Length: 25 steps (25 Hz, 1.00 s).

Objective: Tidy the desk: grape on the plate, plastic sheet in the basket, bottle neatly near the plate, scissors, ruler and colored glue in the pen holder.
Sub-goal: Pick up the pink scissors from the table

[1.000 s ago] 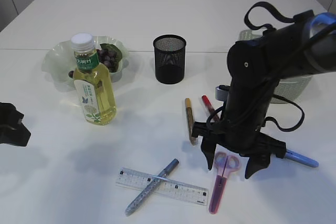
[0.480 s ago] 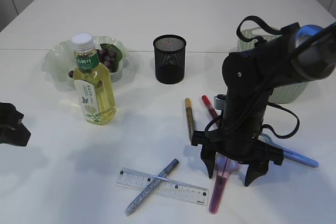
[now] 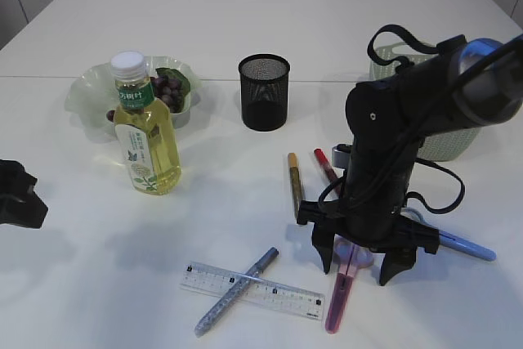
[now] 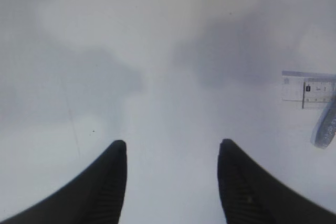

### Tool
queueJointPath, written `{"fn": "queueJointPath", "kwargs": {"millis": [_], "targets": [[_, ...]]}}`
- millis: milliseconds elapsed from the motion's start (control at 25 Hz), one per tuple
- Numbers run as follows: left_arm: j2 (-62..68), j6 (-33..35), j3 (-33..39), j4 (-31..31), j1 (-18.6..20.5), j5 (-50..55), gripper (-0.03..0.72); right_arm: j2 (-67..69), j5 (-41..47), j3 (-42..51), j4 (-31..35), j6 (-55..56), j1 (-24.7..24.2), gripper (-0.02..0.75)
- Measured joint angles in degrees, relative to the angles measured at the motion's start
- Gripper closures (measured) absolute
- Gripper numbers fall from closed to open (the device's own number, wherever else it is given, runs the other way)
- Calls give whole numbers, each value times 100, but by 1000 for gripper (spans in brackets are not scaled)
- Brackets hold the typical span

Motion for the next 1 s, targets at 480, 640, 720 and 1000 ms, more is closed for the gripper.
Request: {"fn": "queueJointPath", "kwargs": {"millis": [480, 640, 720, 1000], "targets": [[0, 0, 0, 10, 0, 0, 282, 0, -73, 0, -12, 0, 0, 161], [0, 0, 0, 10, 0, 0, 282, 0, -62, 0, -12, 0, 0, 161], [0, 0, 0, 10, 0, 0, 282, 0, -18, 0, 0, 0, 0, 161], [0, 0, 0, 10, 0, 0, 282, 0, 106, 0, 28, 0, 0, 161]]}}
